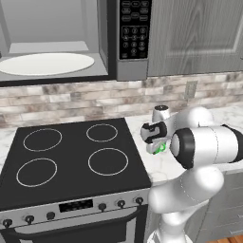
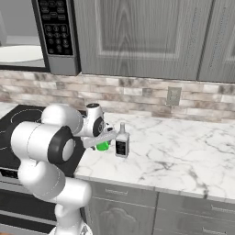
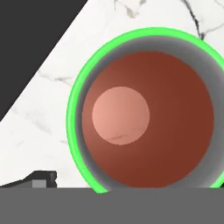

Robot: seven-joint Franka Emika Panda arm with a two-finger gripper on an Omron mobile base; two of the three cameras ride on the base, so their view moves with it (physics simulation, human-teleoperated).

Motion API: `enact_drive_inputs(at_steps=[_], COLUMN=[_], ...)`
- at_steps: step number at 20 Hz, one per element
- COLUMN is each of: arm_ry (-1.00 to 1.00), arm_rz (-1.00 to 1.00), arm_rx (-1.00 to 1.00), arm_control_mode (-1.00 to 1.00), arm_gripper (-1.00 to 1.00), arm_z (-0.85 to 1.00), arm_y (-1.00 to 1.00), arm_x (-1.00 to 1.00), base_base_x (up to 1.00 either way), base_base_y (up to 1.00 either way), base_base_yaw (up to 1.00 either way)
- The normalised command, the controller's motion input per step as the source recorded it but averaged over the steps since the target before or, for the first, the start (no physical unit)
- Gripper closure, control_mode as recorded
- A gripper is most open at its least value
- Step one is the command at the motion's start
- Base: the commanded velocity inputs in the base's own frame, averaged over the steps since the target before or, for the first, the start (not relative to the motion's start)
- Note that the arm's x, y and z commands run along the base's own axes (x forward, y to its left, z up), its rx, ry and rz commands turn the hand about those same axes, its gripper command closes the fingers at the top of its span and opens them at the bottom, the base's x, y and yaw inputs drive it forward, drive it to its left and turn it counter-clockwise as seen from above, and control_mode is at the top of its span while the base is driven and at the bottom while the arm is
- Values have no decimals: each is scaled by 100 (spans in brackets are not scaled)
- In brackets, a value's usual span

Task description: Place the microwavable item in the microwave. Then, close the microwave door and press the start button.

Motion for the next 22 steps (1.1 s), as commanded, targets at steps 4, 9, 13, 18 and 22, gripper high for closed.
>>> enact_drive_inputs(at_steps=[4,9,13,18,22], arm_ry=[0,-1,0,0,-10], arm_rz=[8,4,0,0,0], arm_rx=[0,0,0,0,0], arm_control_mode=[-100,-100,-100,-100,-100], arm_gripper=[100,100,100,100,100], arm_z=[-31,-9,0,0,23], arm_y=[0,3,18,26,9], arm_x=[-27,-26,-9,-1,-28], base_base_x=[0,0,0,0,0], base_base_y=[0,0,0,0,0], base_base_yaw=[0,0,0,0,0])
